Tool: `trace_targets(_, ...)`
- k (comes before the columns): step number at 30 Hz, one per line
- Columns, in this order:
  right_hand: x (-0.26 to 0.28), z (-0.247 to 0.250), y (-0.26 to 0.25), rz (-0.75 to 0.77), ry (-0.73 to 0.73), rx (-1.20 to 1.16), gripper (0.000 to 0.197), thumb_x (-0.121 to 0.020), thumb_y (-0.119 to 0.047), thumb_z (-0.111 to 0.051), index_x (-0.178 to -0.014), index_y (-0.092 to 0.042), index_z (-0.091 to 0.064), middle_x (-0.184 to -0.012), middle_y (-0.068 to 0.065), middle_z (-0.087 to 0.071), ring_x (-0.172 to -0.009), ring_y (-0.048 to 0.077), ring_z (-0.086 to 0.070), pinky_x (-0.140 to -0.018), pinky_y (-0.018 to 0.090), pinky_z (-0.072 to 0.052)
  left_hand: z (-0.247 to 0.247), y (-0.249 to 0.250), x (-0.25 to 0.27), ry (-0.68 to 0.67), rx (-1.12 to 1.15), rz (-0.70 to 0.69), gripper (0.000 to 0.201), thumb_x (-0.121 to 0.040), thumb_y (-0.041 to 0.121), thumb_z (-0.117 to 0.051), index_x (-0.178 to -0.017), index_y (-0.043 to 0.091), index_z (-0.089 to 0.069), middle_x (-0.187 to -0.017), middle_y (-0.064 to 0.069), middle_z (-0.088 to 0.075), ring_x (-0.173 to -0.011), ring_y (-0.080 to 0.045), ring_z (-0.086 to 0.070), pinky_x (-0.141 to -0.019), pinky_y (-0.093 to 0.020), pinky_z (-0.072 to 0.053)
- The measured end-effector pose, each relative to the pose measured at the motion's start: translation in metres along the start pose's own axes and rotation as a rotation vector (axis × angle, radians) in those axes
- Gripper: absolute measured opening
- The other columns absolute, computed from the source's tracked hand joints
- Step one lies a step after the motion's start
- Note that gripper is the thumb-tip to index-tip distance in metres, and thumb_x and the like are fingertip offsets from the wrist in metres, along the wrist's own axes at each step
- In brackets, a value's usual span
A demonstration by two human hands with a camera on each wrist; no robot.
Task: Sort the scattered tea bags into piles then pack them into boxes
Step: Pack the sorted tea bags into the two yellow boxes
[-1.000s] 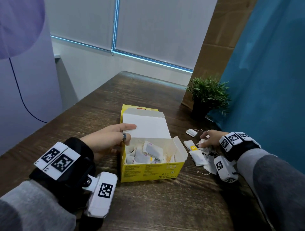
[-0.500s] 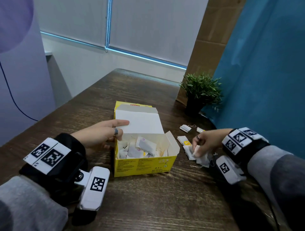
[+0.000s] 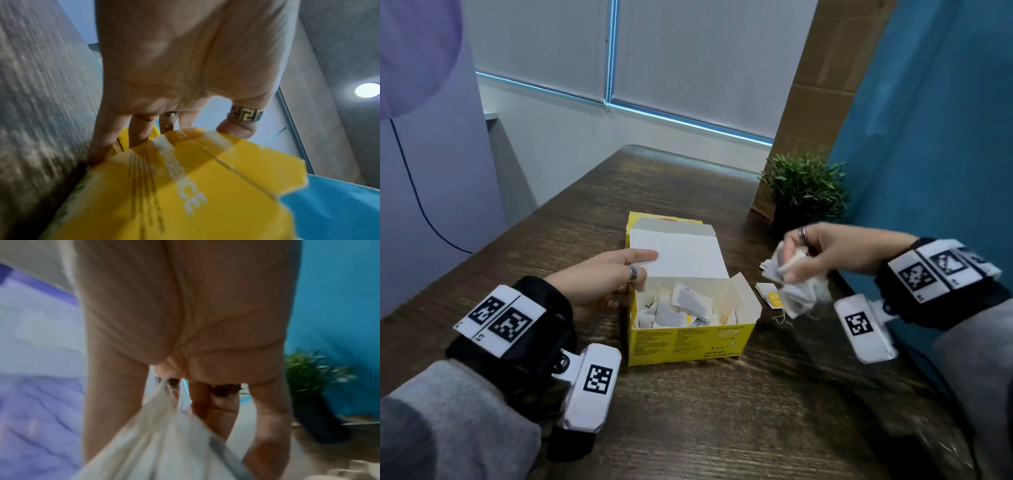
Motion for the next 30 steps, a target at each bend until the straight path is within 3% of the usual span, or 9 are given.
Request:
trace_targets(4, -0.022, -0.021, -0.058, 0.161, 0.000, 0.008, 0.021, -0.066, -0.030, -0.078, -0.077, -0.026, -0.061, -0.077, -0.002, -0.064, -0.071, 0.015, -0.056, -0.065, 0.031, -0.042, 0.000, -0.001, 0.000, 0.010, -0.005, -0.001, 0.054, -0.085, -0.005, -0.041, -0.129, 0.024, -0.051, -0.055, 0.006, -0.047, -0.052, -0.008, -0.034, -0.050, -0.023, -0.028)
trace_targets(8, -0.060, -0.057, -0.077, 0.181, -0.037, 0.224, 0.017, -0.076, -0.025, -0.076, -0.078, -0.025, -0.058, -0.054, -0.020, -0.056, -0.052, -0.004, -0.047, -0.052, 0.013, -0.035, 0.001, -0.001, -0.001, 0.006, 0.003, 0.000, 0.056, -0.084, -0.007, -0.041, -0.130, 0.024, -0.050, -0.043, 0.011, -0.044, -0.048, -0.007, -0.032, -0.048, -0.022, -0.027)
trace_targets(11, -0.073, -0.074, -0.079, 0.185, -0.032, 0.381, 0.018, -0.077, -0.025, -0.074, -0.082, -0.022, -0.057, -0.071, -0.013, -0.061, -0.065, 0.003, -0.053, -0.064, 0.023, -0.044, 0.002, -0.001, -0.001, -0.005, 0.015, 0.001, 0.057, -0.082, -0.004, -0.044, -0.132, 0.023, -0.047, -0.040, 0.012, -0.046, -0.043, -0.005, -0.032, -0.045, -0.021, -0.025)
trace_targets(15, -0.072, -0.068, -0.077, 0.177, 0.009, 0.484, 0.018, -0.076, -0.028, -0.073, -0.081, -0.025, -0.057, -0.090, 0.004, -0.067, -0.083, 0.019, -0.060, -0.077, 0.035, -0.048, 0.003, -0.002, -0.004, -0.009, -0.005, -0.008, 0.062, -0.079, -0.004, -0.046, -0.135, 0.022, -0.046, -0.064, -0.001, -0.047, -0.051, -0.010, -0.035, -0.050, -0.024, -0.023)
trace_targets(20, -0.072, -0.068, -0.061, 0.145, -0.053, 0.521, 0.020, -0.075, -0.029, -0.075, -0.088, -0.020, -0.064, -0.087, -0.006, -0.067, -0.070, 0.000, -0.054, -0.060, 0.008, -0.040, 0.003, -0.003, -0.006, 0.001, -0.003, -0.012, 0.061, -0.081, -0.006, -0.042, -0.135, 0.023, -0.046, -0.067, -0.001, -0.045, -0.054, -0.011, -0.034, -0.051, -0.024, -0.023)
trace_targets(22, -0.072, -0.070, -0.060, 0.165, -0.061, 0.452, 0.018, -0.076, -0.022, -0.075, -0.088, -0.015, -0.063, -0.079, -0.011, -0.062, -0.065, -0.003, -0.054, -0.060, 0.005, -0.040, 0.003, -0.004, -0.005, -0.002, -0.010, -0.016, 0.060, -0.082, -0.005, -0.042, -0.134, 0.024, -0.047, -0.067, 0.000, -0.046, -0.055, -0.011, -0.036, -0.050, -0.023, -0.025)
trace_targets(26, -0.065, -0.055, -0.063, 0.149, -0.178, 0.140, 0.013, -0.081, -0.010, -0.071, -0.082, -0.015, -0.059, -0.062, -0.016, -0.062, -0.056, -0.007, -0.053, -0.056, 0.006, -0.039, 0.004, -0.003, -0.005, -0.009, -0.012, -0.017, 0.061, -0.079, -0.002, -0.046, -0.132, 0.026, -0.048, -0.074, 0.001, -0.049, -0.061, -0.011, -0.040, -0.053, -0.025, -0.029)
trace_targets(28, -0.064, -0.053, -0.060, 0.107, -0.213, 0.209, 0.011, -0.081, -0.014, -0.071, -0.083, -0.018, -0.061, -0.058, -0.020, -0.063, -0.055, -0.006, -0.054, -0.056, 0.008, -0.041, 0.004, -0.004, -0.006, -0.010, -0.012, -0.013, 0.063, -0.075, 0.001, -0.049, -0.132, 0.026, -0.049, -0.078, 0.000, -0.051, -0.062, -0.012, -0.042, -0.054, -0.026, -0.030)
trace_targets(30, -0.068, -0.052, -0.056, 0.065, -0.156, 0.340, 0.010, -0.080, -0.021, -0.073, -0.085, -0.018, -0.065, -0.056, -0.020, -0.063, -0.056, -0.002, -0.055, -0.059, 0.024, -0.049, 0.004, -0.004, -0.007, -0.011, -0.003, -0.013, 0.059, -0.079, -0.002, -0.046, -0.131, 0.026, -0.049, -0.078, -0.002, -0.051, -0.063, -0.013, -0.042, -0.055, -0.026, -0.030)
Point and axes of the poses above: each hand's wrist, its own x-axis away from the middle knuckle, its own z-axis out of the back of the hand, y = z × x, the point moved 4 cm from there along -x, towards the middle knuckle
